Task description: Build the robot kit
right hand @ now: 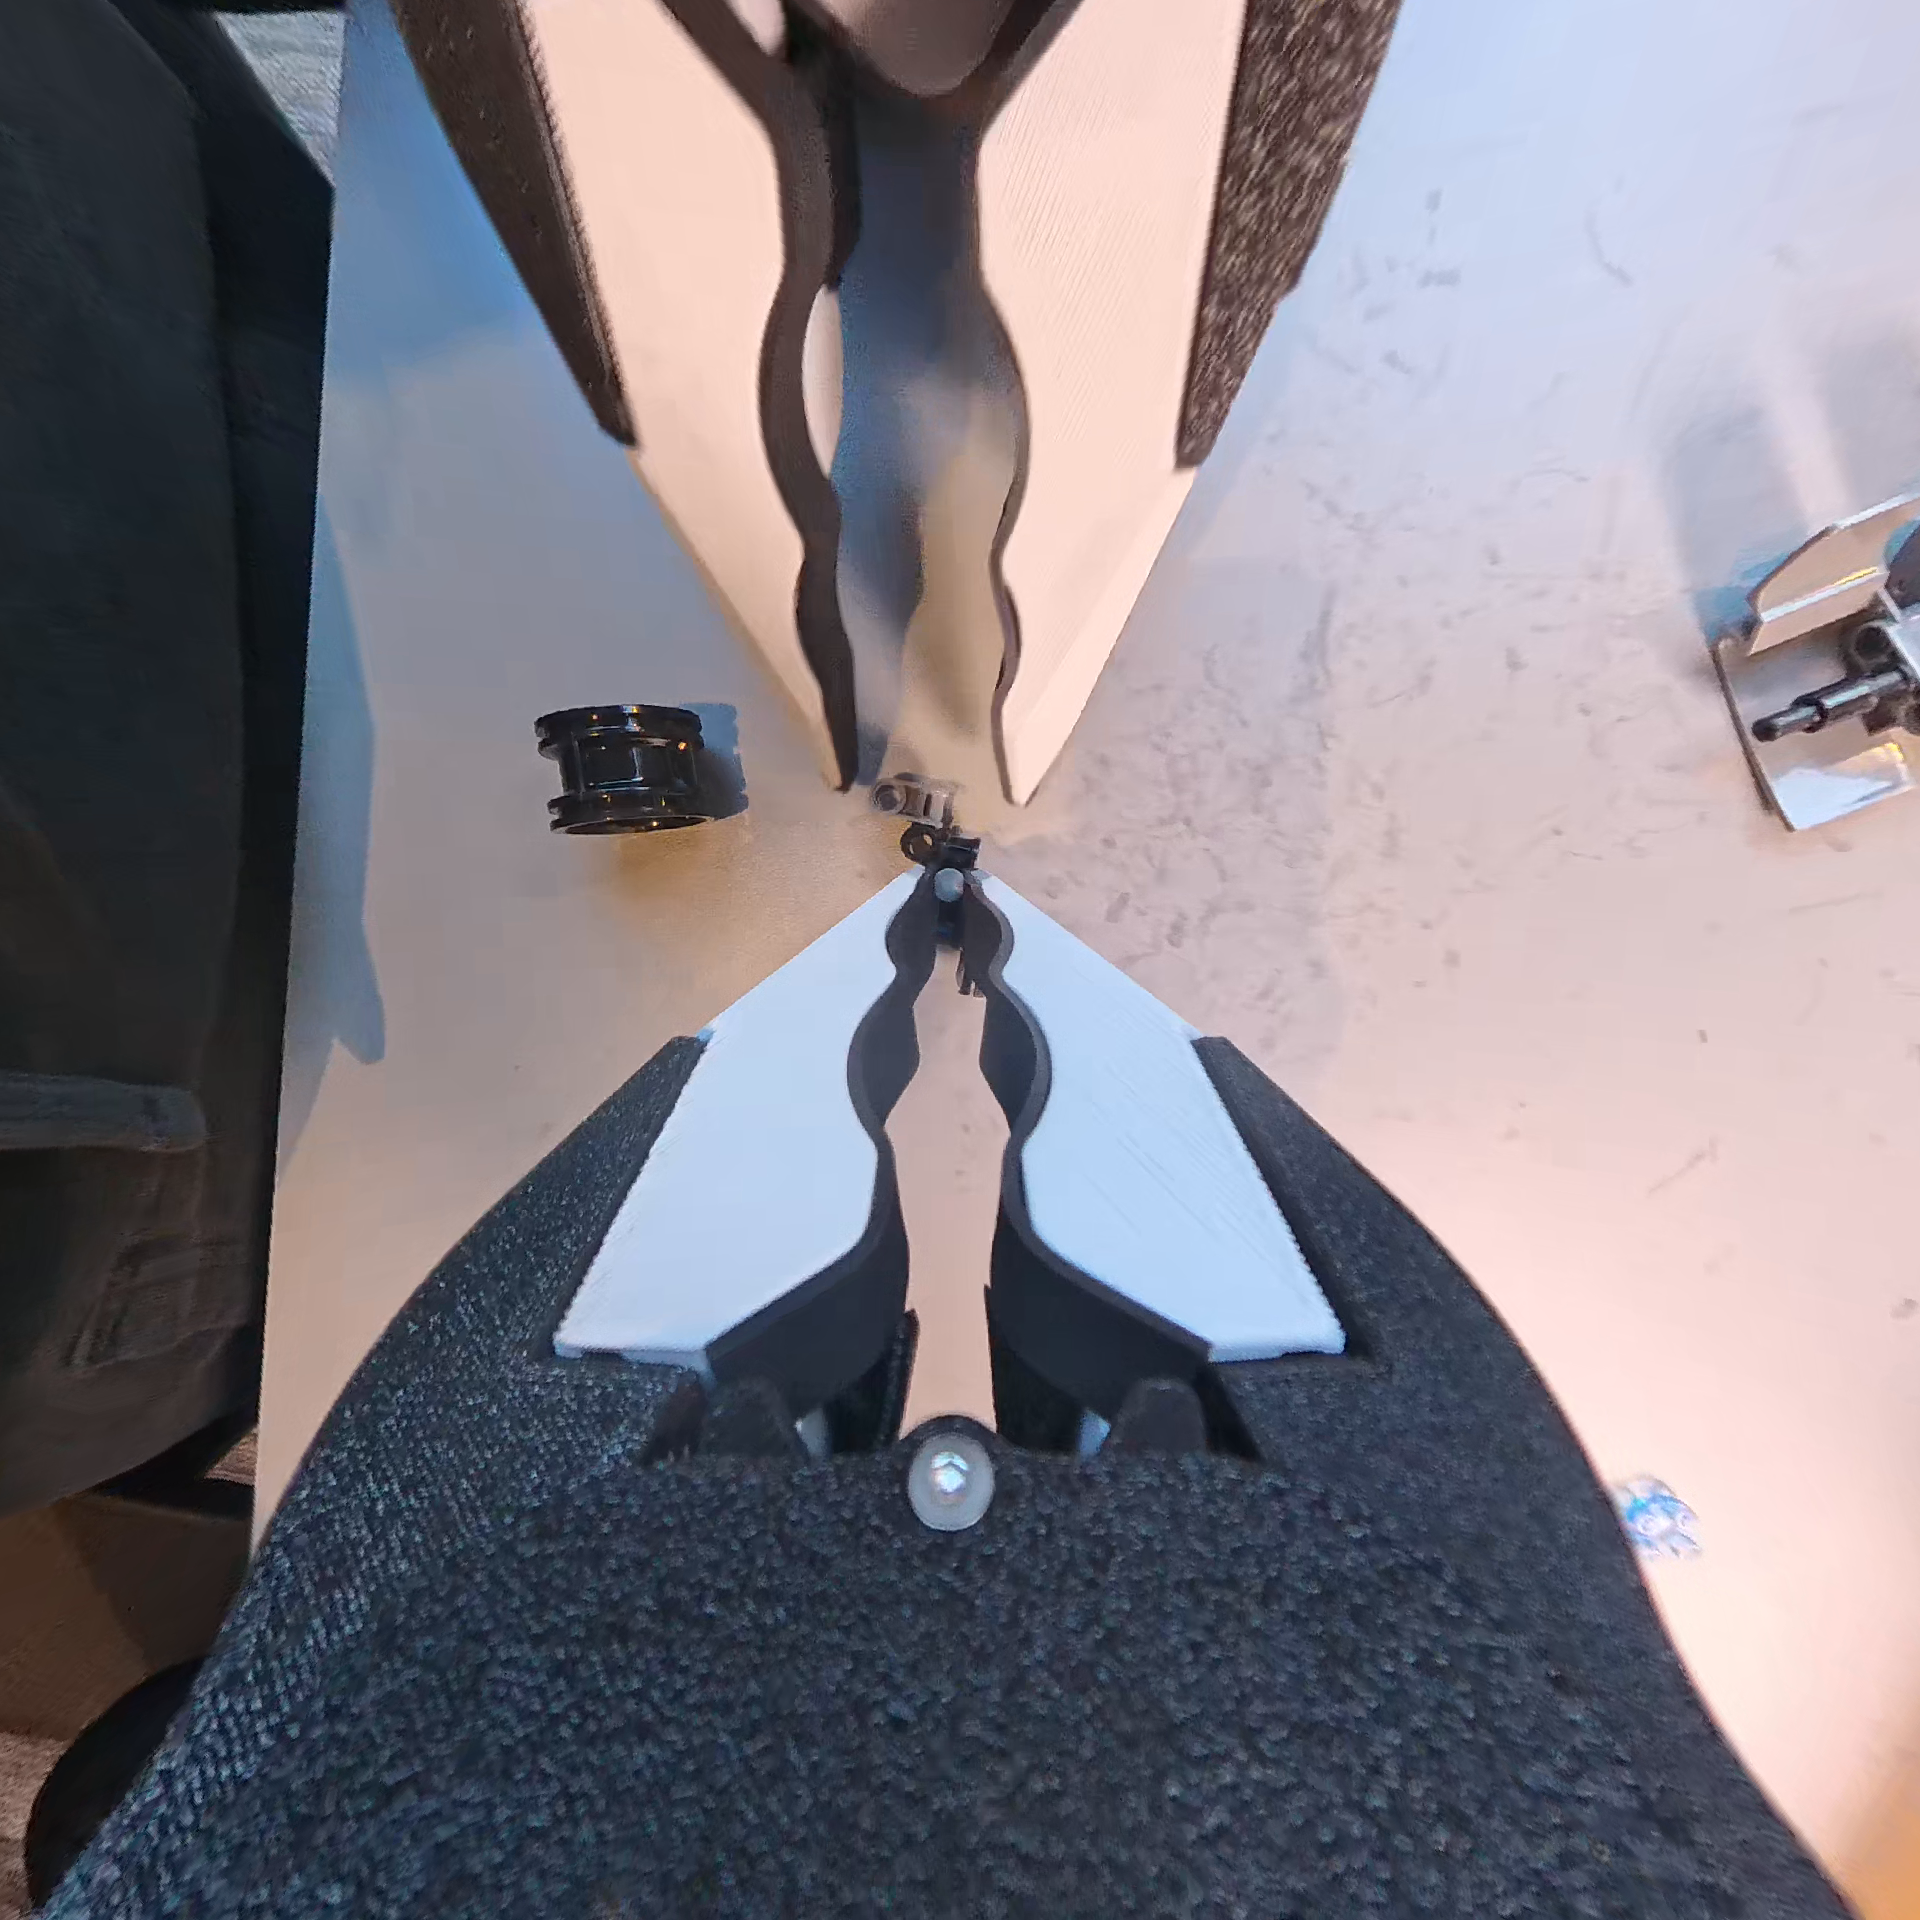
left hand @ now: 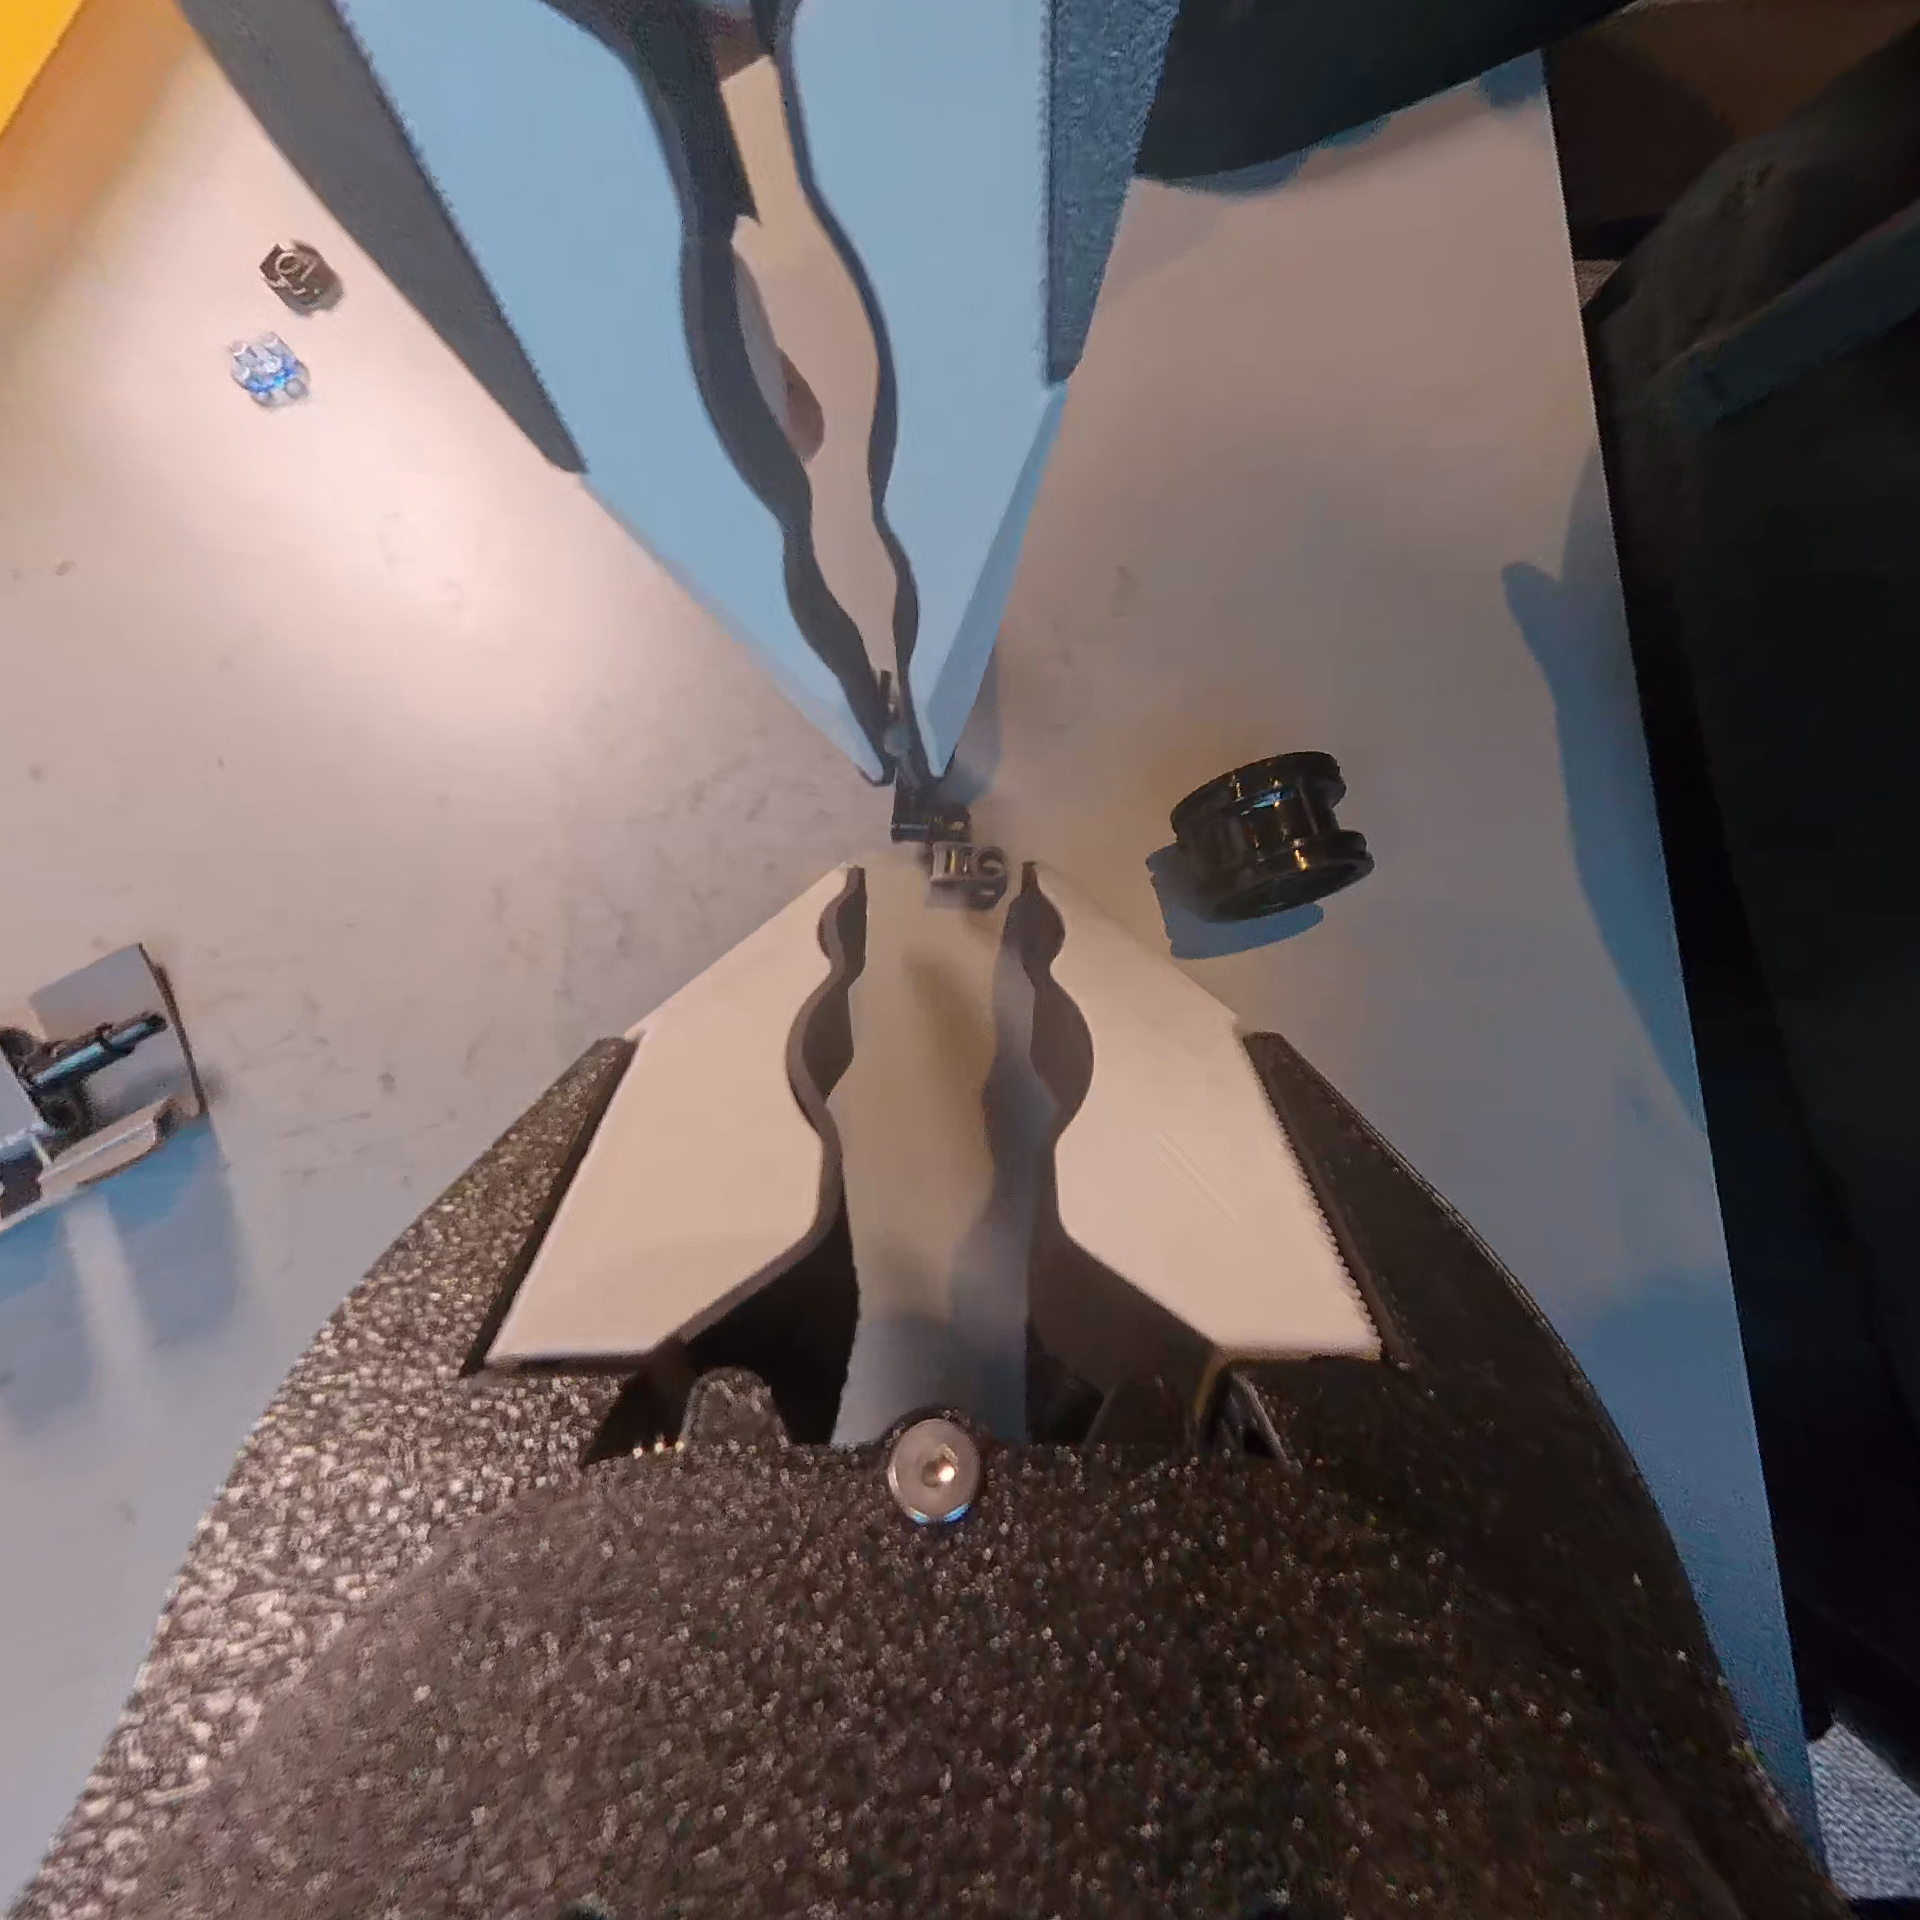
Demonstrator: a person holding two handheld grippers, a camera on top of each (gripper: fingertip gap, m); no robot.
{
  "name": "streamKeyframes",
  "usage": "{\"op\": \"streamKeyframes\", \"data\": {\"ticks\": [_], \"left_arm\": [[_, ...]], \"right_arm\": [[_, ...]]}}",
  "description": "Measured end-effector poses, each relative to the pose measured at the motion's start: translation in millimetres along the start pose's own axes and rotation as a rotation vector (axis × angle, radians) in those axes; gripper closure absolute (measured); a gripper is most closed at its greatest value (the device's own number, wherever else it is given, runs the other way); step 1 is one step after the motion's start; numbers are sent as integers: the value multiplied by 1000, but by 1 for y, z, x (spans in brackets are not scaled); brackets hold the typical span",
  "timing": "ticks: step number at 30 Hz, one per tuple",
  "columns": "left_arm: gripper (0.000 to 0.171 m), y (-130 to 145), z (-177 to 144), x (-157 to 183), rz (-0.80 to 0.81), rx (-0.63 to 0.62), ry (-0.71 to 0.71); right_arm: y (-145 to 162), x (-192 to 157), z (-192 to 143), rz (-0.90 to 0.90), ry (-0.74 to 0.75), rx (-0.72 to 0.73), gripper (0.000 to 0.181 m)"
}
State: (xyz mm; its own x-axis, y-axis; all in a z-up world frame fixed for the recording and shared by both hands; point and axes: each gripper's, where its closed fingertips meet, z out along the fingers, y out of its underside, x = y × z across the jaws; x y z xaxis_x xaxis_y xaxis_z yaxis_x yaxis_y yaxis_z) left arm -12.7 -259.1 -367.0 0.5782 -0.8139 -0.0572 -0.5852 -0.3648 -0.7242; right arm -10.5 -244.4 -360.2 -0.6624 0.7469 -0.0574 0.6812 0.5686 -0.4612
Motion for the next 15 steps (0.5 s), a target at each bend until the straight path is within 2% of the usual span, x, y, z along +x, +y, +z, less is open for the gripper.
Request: {"op": "streamKeyframes", "data": {"ticks": [3, 5, 15], "left_arm": [[141, -1, 8, 2, 18, -20, 2], [148, 0, 12, 2, 30, -31, -1], [148, 0, 13, 0, 26, -13, -7]], "right_arm": [[-1, 0, 1, 6, -1, 6, 177], [-1, 0, 1, 11, 2, 9, 177], [-1, -1, 2, 10, -6, 31, 177]]}}
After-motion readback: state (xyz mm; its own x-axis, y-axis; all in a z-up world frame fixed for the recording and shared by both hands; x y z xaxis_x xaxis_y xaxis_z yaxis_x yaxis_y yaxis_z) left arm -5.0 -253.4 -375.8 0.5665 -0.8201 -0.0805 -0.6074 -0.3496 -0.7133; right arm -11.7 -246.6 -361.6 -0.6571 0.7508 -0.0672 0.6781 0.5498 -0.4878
